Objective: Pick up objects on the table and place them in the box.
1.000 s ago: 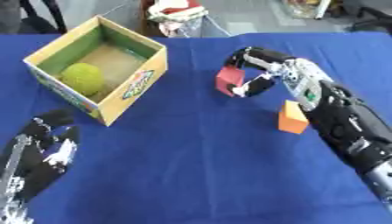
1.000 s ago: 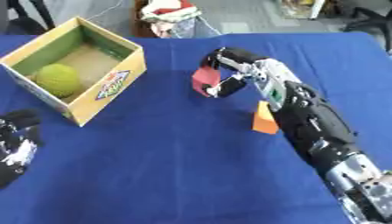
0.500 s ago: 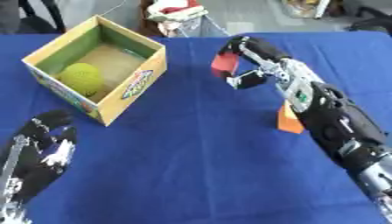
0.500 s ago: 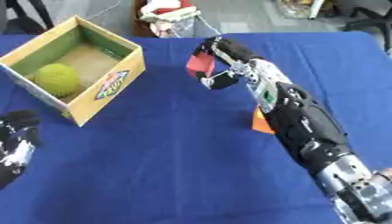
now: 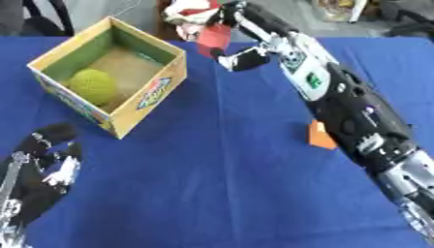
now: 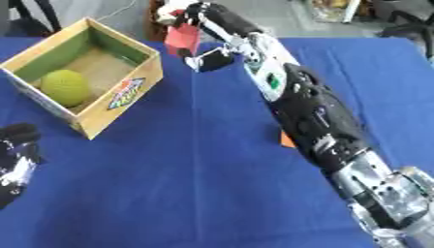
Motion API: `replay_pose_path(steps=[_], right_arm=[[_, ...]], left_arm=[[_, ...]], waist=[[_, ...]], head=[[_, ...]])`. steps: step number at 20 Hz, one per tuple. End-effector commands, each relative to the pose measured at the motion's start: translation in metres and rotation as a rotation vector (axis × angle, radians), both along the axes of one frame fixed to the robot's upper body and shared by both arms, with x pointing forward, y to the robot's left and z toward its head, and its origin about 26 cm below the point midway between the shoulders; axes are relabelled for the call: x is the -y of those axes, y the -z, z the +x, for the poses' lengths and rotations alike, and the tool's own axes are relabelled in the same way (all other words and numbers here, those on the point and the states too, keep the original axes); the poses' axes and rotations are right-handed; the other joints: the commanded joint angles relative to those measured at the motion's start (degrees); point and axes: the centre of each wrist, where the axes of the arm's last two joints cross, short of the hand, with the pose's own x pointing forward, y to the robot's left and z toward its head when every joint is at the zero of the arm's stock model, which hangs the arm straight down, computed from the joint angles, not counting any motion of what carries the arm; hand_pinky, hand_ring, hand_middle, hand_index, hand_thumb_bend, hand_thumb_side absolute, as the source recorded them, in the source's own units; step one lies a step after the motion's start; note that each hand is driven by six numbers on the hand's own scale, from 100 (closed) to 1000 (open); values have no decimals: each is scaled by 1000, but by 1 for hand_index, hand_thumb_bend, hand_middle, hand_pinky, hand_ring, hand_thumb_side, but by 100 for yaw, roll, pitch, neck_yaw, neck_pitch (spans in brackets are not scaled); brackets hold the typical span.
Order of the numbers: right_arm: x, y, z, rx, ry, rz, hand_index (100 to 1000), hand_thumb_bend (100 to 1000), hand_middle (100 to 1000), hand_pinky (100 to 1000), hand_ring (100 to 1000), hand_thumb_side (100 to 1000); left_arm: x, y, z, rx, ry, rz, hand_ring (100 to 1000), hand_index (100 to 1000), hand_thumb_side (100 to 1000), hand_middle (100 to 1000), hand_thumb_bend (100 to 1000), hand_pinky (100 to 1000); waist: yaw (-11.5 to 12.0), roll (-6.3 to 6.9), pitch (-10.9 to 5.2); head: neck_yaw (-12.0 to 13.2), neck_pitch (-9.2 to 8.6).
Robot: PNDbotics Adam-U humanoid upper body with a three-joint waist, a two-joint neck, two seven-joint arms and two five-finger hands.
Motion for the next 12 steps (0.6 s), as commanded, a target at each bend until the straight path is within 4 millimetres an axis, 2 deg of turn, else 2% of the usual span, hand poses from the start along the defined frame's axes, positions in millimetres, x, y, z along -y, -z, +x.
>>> replay_pose_path(steps=[1, 5, 8, 9, 10, 11, 12], right_arm=[[-25, -21, -4, 44, -58, -29, 756, 100, 557, 730, 706, 155], [-48, -22, -4, 60, -80, -76, 780, 100, 581, 741, 716, 176], [-62, -14, -2, 37, -79, -116, 829, 100, 631, 758, 747, 228], [-67, -10, -2, 23, -78, -141, 894, 177, 728, 789, 796, 340], [-71, -5, -2, -1, -77, -178, 919, 217, 757, 798, 813, 377], [-74, -1, -2, -24, -80, -215, 979, 311, 852, 831, 865, 446], [-78, 2, -2, -40, -84, -253, 990, 343, 891, 844, 884, 461]], left_arm=[[0, -7, 1, 23, 21, 16, 790, 802, 351, 746, 207, 547], [3, -9, 2, 27, 40, 19, 789, 801, 350, 746, 208, 547], [5, -10, 2, 28, 51, 20, 788, 801, 350, 746, 210, 547], [6, -10, 2, 28, 55, 20, 788, 801, 349, 745, 210, 547], [6, -10, 3, 28, 59, 20, 788, 801, 349, 745, 210, 546], [7, -10, 3, 29, 62, 20, 788, 801, 349, 745, 210, 546], [7, -10, 3, 29, 64, 20, 788, 801, 350, 745, 210, 546]], waist=[[96, -2, -108], [313, -19, -97], [434, -18, -95], [458, -15, -94], [476, -13, -93], [485, -12, -92], [486, -10, -90]], head=[[-103, -77], [-215, -96], [-271, -103], [-290, -105], [-308, -104], [-318, -105], [-327, -106]])
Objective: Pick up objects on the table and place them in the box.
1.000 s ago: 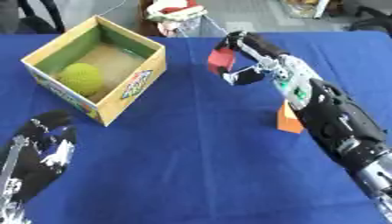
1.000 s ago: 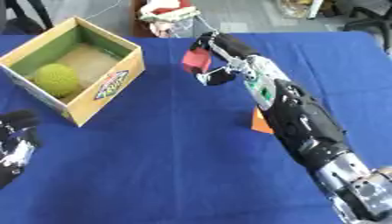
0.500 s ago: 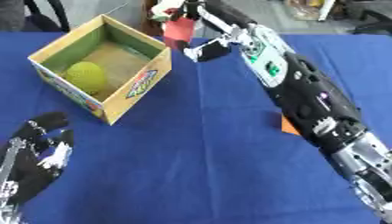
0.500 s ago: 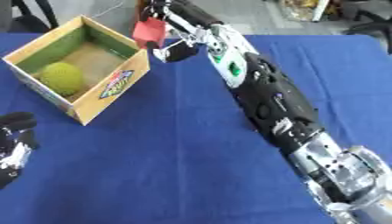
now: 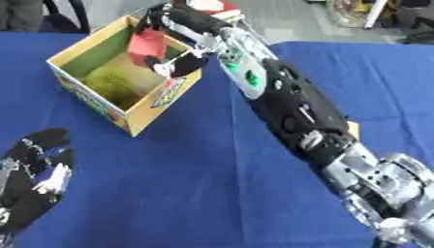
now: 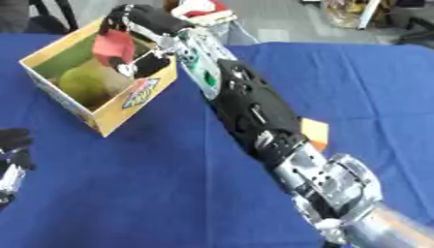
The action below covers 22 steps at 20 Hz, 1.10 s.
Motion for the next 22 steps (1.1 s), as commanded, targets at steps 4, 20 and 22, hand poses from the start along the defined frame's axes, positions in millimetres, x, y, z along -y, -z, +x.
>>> replay_pose_path(steps=[4, 20, 22], right_arm=[[-17, -12, -7, 34, 11, -76, 1000, 388, 956, 857, 916, 492], [60, -78, -59, 34, -151, 112, 969, 321, 884, 826, 884, 489], [80, -79, -77, 14, -163, 126, 969, 320, 881, 824, 882, 491]], left_arm=[[0, -7, 1, 22, 18, 10, 788, 801, 351, 746, 210, 546], [-17, 0, -3, 6, -76, 10, 787, 801, 350, 746, 210, 546], [-20, 1, -4, 4, -91, 11, 787, 801, 350, 747, 209, 546]], waist=[[-31, 47, -76], [-843, 39, -177], [-948, 39, -181]], head=[[-46, -63], [387, 28], [430, 31]])
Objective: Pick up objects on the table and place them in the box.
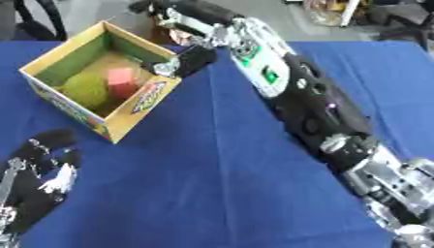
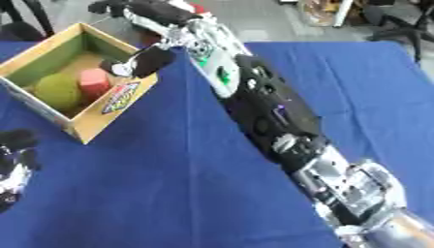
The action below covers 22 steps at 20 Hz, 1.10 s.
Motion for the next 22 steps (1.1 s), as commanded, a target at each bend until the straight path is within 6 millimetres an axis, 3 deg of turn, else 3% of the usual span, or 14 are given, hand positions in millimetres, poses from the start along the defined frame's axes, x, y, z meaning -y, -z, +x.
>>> replay_pose_path(steps=[1, 4, 9, 17, 22], right_arm=[[28, -24, -31, 16, -28, 12, 969, 317, 879, 823, 882, 496], [50, -15, -51, -42, -12, -7, 969, 313, 878, 822, 883, 506], [78, 18, -69, -192, 32, -61, 974, 308, 890, 827, 894, 504], [122, 91, -65, -308, 223, -163, 987, 306, 944, 856, 921, 478], [139, 118, -62, -321, 291, -195, 993, 325, 970, 873, 935, 484]], left_arm=[[-9, -4, 0, 18, -32, 16, 787, 801, 350, 747, 210, 546], [-12, -4, -1, 19, -49, 15, 786, 801, 349, 747, 210, 546], [-14, -5, -1, 22, -63, 14, 786, 801, 350, 747, 210, 546], [-14, -5, 0, 24, -64, 12, 786, 801, 351, 747, 210, 546], [-13, -5, 0, 23, -62, 11, 786, 801, 352, 748, 210, 546]], waist=[[-68, 14, -123], [-154, 8, -126], [-204, 19, -121], [-244, 37, -88], [-235, 42, -87]], head=[[77, 18], [105, 20], [99, 12], [67, -27], [52, -40]])
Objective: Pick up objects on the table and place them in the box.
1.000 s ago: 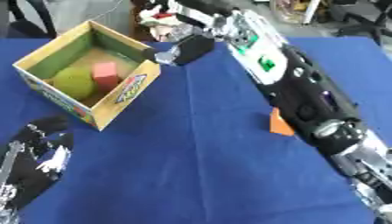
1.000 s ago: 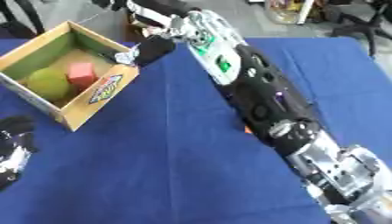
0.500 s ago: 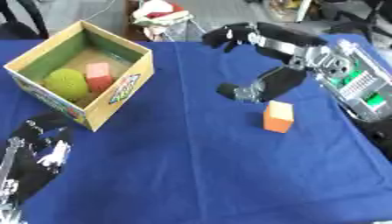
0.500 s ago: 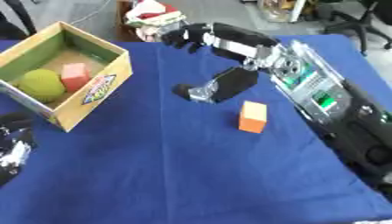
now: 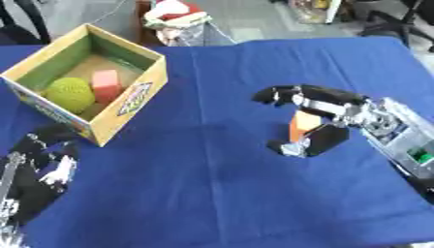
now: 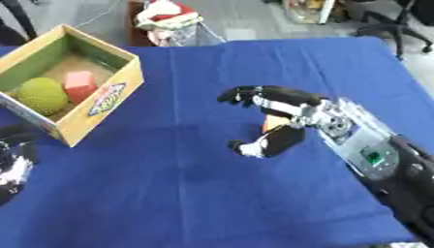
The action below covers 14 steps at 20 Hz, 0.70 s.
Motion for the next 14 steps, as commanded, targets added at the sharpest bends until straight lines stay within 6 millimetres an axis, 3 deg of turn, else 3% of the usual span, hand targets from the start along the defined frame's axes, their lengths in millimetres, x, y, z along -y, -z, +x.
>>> replay_pose_path(steps=[1, 14], right_arm=[[13, 0, 4, 30, 38, -37, 994, 329, 973, 877, 938, 484], [47, 18, 8, 102, 195, -102, 999, 348, 982, 909, 967, 473]], left_arm=[[-4, -6, 0, 20, -8, 11, 786, 801, 352, 748, 210, 546], [-4, -6, 1, 21, -9, 11, 787, 801, 352, 749, 209, 546]], waist=[[4, 2, -79], [6, 13, -67]], head=[[-24, -74], [-52, -106]])
